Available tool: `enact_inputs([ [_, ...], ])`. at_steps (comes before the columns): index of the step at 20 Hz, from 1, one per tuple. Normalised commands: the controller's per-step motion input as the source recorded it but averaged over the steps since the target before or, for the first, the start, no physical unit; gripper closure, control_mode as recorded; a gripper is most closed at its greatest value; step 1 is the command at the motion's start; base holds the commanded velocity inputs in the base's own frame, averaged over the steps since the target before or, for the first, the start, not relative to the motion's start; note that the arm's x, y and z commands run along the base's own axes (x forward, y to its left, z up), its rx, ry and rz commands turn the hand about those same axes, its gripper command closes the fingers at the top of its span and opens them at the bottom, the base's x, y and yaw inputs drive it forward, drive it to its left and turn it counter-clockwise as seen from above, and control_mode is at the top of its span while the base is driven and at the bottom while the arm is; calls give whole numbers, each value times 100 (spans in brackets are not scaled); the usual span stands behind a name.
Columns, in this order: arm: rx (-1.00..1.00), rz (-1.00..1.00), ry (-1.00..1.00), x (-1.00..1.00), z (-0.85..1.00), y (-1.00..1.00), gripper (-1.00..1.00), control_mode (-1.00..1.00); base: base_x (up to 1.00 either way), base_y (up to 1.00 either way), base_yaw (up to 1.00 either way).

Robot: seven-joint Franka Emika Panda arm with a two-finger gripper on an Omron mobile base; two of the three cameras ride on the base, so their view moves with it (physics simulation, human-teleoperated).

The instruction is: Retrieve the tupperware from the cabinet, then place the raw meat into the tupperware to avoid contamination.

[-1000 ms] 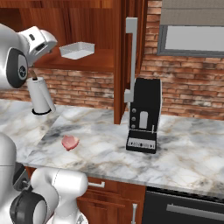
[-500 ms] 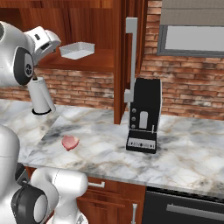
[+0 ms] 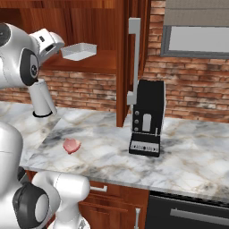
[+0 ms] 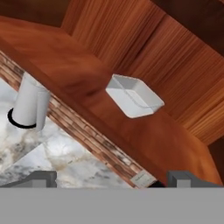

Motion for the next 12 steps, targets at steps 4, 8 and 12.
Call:
enact_inputs([
  [4,0,0,0,20,-1,6,-100,-100,0,0,0],
  [8,0,0,0,18,0,5,-100,-100,0,0,0],
  [12,0,0,0,18,0,6,-100,-100,0,0,0],
])
